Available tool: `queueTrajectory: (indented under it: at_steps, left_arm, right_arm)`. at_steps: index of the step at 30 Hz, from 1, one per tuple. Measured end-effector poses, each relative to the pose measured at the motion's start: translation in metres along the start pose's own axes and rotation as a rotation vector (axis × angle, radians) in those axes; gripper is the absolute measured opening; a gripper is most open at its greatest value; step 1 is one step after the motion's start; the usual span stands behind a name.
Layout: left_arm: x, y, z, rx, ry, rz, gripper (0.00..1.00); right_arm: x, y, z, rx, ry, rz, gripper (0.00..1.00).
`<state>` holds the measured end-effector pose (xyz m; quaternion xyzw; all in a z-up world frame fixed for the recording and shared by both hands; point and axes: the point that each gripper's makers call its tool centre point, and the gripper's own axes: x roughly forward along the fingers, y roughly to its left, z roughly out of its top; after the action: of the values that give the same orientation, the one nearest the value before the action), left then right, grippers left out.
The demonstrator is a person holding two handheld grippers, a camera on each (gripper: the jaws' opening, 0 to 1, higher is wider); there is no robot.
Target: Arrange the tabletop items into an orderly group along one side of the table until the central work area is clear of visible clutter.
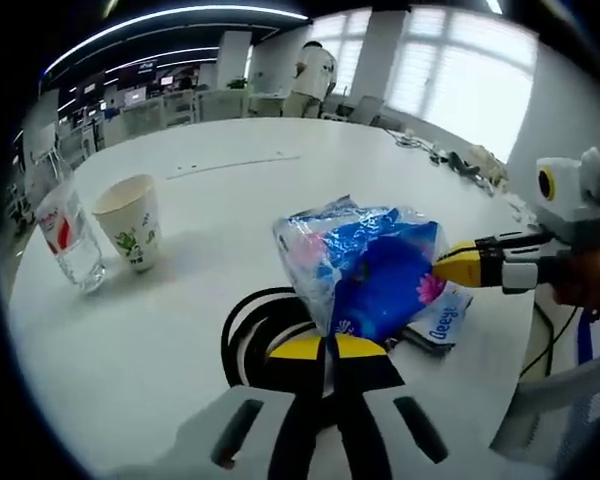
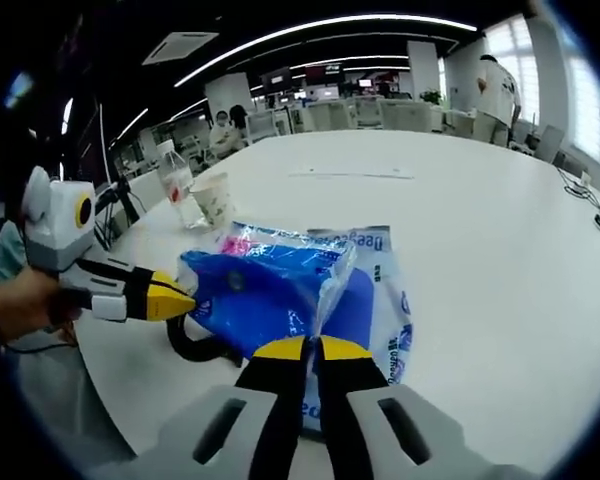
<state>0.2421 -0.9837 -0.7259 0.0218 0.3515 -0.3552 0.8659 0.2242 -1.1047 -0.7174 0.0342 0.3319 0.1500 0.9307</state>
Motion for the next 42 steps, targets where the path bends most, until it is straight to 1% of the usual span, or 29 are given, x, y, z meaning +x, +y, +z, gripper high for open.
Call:
queueTrajectory:
  at_steps: [6,14,17,19,22,26,32,35,39,42]
  left_arm:
    - [-0.006,-0.004,0.011,-0.003,-0.023,0.0,0.0]
    - [-0.012,-0.011,0.031,-0.002,-0.044,-0.016,0.0]
    - [-0.014,-0.014,0.04,0.008,-0.051,-0.018,0.0]
    - [-0.013,-0.016,0.045,0.001,-0.057,-0.029,0.0]
    - [-0.012,-0.02,0.051,-0.009,-0.063,-0.047,0.0]
    - [-0.009,-0.025,0.056,-0.046,-0.063,-0.071,0.0]
    - [-0.004,-0.029,0.073,-0.069,-0.087,-0.092,0.0]
    - [-0.001,-0.03,0.08,-0.094,-0.101,-0.101,0.0]
    - [0.006,-0.033,0.088,-0.107,-0.111,-0.109,0.0]
    - [0.014,-0.036,0.093,-0.137,-0.123,-0.125,0.0]
  right_arm:
    - [-0.009,0.0,0.011,-0.005,-0.02,0.001,0.0]
    - [-0.021,-0.005,0.025,-0.008,-0.019,-0.004,0.0]
    - [-0.026,-0.007,0.033,-0.011,-0.031,-0.006,0.0]
    - [-0.029,-0.011,0.037,-0.013,-0.032,-0.011,0.0]
    - [-0.032,-0.015,0.043,-0.011,-0.035,-0.017,0.0]
    - [-0.036,-0.023,0.049,-0.009,-0.039,-0.029,0.0]
    - [-0.039,-0.033,0.059,-0.001,-0.047,-0.04,0.0]
    - [-0.041,-0.04,0.066,0.029,-0.055,-0.037,0.0]
    - [-0.042,-0.046,0.073,0.023,-0.054,-0.035,0.0]
    - [-0.043,-0.054,0.078,0.019,-0.057,-0.047,0.0]
